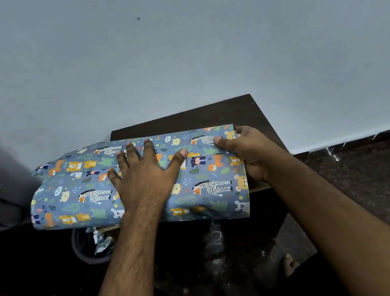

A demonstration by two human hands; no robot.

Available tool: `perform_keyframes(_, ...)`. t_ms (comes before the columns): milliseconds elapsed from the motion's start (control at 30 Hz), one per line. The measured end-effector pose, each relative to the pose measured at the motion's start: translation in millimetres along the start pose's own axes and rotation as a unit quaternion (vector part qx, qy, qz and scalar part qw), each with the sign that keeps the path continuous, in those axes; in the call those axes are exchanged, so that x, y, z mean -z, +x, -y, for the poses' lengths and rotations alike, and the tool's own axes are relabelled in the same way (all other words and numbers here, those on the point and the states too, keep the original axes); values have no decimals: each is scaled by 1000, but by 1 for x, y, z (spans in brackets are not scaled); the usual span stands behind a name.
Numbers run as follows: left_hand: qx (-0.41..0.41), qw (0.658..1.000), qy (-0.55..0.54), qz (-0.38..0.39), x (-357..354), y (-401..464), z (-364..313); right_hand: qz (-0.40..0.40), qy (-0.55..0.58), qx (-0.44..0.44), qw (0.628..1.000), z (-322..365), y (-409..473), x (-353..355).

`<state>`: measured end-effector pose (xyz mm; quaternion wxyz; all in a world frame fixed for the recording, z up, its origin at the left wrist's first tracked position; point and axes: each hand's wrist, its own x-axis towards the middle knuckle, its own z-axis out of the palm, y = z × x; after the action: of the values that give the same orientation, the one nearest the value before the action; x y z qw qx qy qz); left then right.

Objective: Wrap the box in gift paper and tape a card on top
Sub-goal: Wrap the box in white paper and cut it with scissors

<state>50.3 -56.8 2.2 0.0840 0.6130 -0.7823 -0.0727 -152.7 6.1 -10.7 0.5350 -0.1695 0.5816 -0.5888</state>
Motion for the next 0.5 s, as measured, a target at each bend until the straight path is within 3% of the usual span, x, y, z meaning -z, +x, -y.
perform_keyframes(500, 9, 1000, 5, -24, -2, 0, -2, -13, -64, 35, 997, 6, 10, -4)
